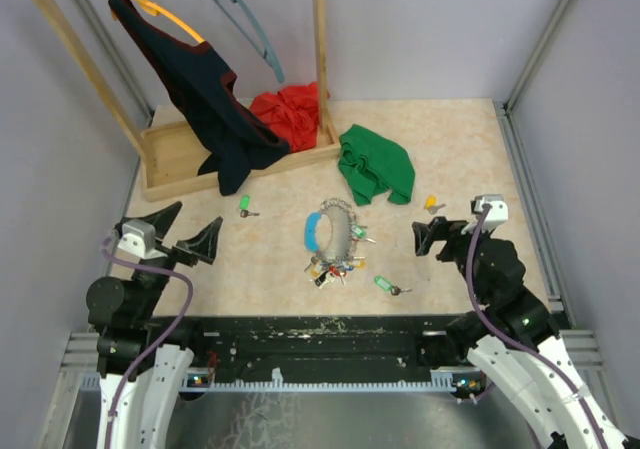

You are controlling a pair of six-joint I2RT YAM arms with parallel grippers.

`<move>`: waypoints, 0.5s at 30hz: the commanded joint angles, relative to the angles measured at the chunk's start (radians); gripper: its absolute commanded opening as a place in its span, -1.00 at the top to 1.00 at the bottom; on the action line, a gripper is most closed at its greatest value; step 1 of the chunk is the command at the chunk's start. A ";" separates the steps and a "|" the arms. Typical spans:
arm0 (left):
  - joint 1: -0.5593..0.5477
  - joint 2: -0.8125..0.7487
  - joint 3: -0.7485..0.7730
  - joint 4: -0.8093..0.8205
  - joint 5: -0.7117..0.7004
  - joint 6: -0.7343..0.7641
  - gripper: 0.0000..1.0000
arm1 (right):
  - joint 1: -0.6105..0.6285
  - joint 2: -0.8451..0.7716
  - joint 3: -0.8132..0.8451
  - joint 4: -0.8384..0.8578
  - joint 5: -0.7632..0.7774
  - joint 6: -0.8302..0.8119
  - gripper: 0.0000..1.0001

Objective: Put the keys on the keyring

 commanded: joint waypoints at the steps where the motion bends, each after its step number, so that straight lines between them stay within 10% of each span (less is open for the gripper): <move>1: -0.004 0.005 -0.001 -0.003 -0.014 -0.018 -1.00 | 0.011 0.007 0.016 0.100 -0.041 0.000 -0.95; 15: -0.004 0.172 -0.016 0.028 0.107 -0.289 -1.00 | 0.011 0.404 0.010 0.270 -0.241 0.007 -0.95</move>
